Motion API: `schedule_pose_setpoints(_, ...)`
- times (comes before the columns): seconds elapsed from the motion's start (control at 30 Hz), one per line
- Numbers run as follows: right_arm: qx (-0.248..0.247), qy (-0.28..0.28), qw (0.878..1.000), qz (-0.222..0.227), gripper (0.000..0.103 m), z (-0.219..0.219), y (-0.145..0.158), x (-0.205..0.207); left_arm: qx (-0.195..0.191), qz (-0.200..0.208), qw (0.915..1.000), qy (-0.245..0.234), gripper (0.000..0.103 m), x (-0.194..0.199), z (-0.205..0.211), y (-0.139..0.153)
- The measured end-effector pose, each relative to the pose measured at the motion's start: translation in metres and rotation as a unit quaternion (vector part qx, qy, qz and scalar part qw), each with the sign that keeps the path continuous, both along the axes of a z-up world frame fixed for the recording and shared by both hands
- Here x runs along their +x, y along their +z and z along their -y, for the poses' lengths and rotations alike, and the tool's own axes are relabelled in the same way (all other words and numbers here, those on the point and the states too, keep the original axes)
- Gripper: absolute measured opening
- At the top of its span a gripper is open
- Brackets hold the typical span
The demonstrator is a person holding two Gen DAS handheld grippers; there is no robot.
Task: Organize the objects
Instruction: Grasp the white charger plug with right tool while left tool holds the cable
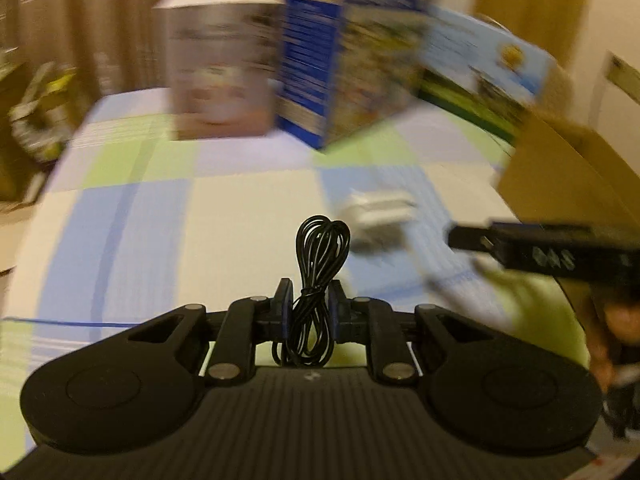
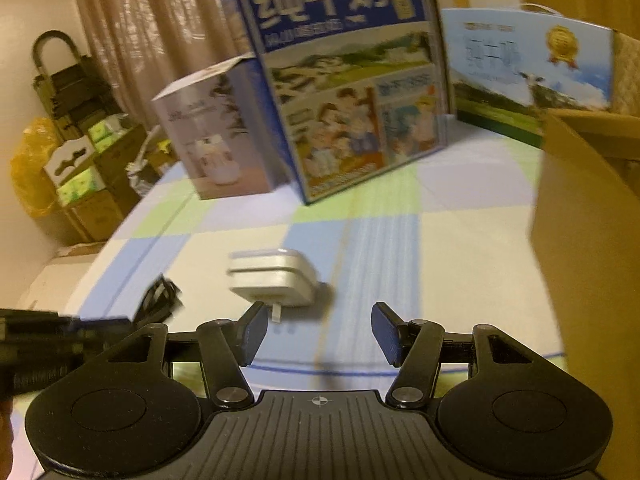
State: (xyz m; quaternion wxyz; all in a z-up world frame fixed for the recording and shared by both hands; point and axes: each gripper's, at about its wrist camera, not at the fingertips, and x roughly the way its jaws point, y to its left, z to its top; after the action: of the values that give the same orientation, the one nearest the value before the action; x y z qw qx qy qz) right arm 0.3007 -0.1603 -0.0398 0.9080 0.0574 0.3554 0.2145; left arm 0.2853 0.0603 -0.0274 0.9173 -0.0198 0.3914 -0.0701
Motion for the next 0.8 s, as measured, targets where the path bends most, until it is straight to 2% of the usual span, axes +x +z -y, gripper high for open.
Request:
schedule_pose_setpoints(0.07, -0.007, 0.012, 1.0, 0.009, 0.067, -0.014, -0.001, 0.0, -0.006, 0.003, 0.9993, 0.038, 0.014, 0.006, -0.016, 0.0)
schedule_pose_setpoints(0.2, -0.025, 0.026, 0.999, 0.028, 0.07, -0.039, -0.007, 0.003, -0.019, 0.009, 0.9968, 0.077, 0.014, 0.014, -0.037, -0.002)
schedule_pose_setpoints(0.6, -0.075, 0.019, 0.996, 0.044, 0.07, -0.074, -0.037, 0.032, -0.027, 0.012, 0.9952, 0.094, 0.014, 0.029, -0.052, -0.011)
schedule_pose_setpoints(0.8, -0.071, 0.006, 0.997, 0.04, 0.07, -0.081, -0.047, 0.04, -0.027, 0.011, 0.9954, 0.091, 0.014, 0.031, -0.051, -0.012)
